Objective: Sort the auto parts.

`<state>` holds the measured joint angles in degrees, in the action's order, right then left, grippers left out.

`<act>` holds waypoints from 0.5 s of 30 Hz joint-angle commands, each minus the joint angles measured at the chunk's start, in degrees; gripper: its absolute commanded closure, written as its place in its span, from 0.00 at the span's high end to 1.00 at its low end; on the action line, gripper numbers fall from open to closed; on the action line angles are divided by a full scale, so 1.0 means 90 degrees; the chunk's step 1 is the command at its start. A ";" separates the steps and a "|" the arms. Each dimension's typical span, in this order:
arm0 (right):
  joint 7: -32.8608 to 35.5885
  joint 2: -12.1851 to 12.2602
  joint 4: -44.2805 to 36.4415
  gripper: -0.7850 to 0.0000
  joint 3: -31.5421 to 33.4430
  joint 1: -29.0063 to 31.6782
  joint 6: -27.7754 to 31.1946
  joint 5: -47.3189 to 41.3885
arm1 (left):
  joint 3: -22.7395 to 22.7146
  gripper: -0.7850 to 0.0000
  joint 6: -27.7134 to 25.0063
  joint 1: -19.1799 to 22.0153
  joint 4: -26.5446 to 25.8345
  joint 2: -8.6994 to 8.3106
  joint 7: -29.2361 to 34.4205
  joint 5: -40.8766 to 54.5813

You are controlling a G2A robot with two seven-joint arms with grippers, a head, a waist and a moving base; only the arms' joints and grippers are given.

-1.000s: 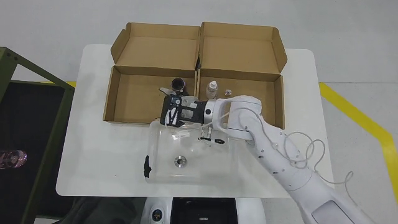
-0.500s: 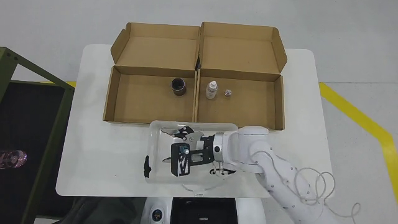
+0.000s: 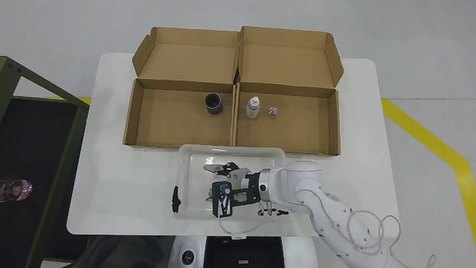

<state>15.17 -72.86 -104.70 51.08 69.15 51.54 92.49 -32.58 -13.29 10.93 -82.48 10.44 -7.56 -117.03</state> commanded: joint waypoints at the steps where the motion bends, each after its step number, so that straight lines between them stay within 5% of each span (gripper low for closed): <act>1: -0.0012 0.0009 0.0050 0.62 -0.0033 0.0014 -0.0025 0.0063 | 0.0000 1.00 0.0000 0.0000 0.0000 0.0000 0.0000 0.0000; 15: 0.0000 0.0019 0.0590 0.62 -0.0354 -0.0151 -0.0104 0.0332 | 0.0000 1.00 0.0000 0.0000 0.0000 0.0000 0.0000 0.0000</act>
<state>15.15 -72.67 -99.68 48.03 67.90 50.71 95.49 -32.58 -13.29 10.93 -82.48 10.44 -7.56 -117.03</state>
